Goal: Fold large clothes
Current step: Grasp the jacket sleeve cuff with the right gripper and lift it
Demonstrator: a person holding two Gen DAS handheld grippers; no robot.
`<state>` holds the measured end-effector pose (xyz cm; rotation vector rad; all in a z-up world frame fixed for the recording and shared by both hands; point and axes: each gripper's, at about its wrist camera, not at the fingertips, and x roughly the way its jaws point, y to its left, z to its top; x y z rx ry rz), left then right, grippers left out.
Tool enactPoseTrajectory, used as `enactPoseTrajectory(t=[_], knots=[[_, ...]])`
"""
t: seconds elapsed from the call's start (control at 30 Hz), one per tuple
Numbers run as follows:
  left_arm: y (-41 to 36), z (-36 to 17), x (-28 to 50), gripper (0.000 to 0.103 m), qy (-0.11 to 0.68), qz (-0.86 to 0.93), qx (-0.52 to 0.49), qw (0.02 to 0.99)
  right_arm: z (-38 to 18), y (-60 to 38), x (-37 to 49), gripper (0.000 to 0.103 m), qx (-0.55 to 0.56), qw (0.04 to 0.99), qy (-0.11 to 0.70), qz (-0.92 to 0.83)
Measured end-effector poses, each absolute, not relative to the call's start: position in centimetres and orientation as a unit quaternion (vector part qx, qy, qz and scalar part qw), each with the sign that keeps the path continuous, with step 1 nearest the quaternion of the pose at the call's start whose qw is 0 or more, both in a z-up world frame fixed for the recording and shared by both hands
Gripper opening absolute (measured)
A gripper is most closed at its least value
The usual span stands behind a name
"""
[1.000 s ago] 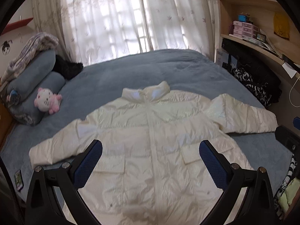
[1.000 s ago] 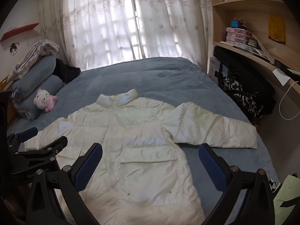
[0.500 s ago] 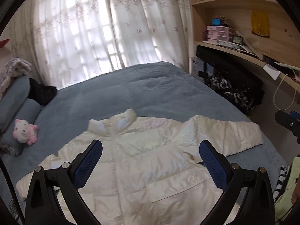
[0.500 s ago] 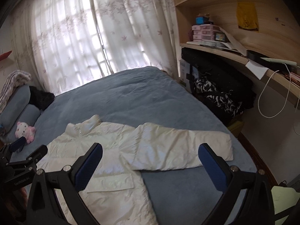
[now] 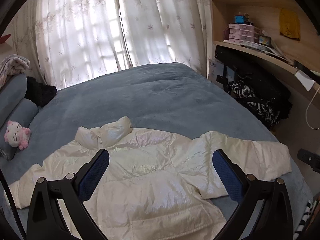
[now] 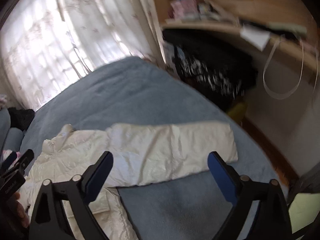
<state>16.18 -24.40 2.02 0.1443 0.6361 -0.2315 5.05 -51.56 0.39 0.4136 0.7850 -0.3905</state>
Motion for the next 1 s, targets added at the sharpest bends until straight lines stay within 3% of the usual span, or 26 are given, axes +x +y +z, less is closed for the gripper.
enactPoseTrajectory(t=[0.27,0.43,0.6,0.63,0.67,0.77,1.0], knots=[[-26.1,-3.5,19.3,0.102,0.345,-0.132,0.052,0.928,-8.8,-59.7,4.8,0.092,0.356,0.799,0.430,-0.224],[-27.0,-6.1,20.8,0.102,0.384,-0.118,0.046,0.915,-14.0,-62.8,4.1,0.089,0.458,0.747,0.420,-0.234],[-27.2,-6.5,20.8,0.102,0.381,-0.126,0.046,0.915,-17.0,-64.0,4.4,0.070,0.521,0.725,0.380,-0.244],[-27.1,-6.4,20.8,0.102,0.379,-0.129,0.045,0.915,-17.1,-64.1,4.6,0.063,0.518,0.731,0.368,-0.249],[-26.9,-6.3,20.7,0.102,0.374,-0.130,0.044,0.917,-17.1,-64.2,5.0,0.044,0.510,0.737,0.363,-0.255],[-26.1,-5.5,20.6,0.102,0.370,-0.126,0.057,0.919,-15.8,-63.8,5.5,0.009,0.494,0.761,0.337,-0.253],[-21.5,-2.6,20.4,0.102,0.343,-0.105,0.067,0.931,-2.2,-50.7,7.8,0.007,0.270,0.925,0.247,-0.099]])
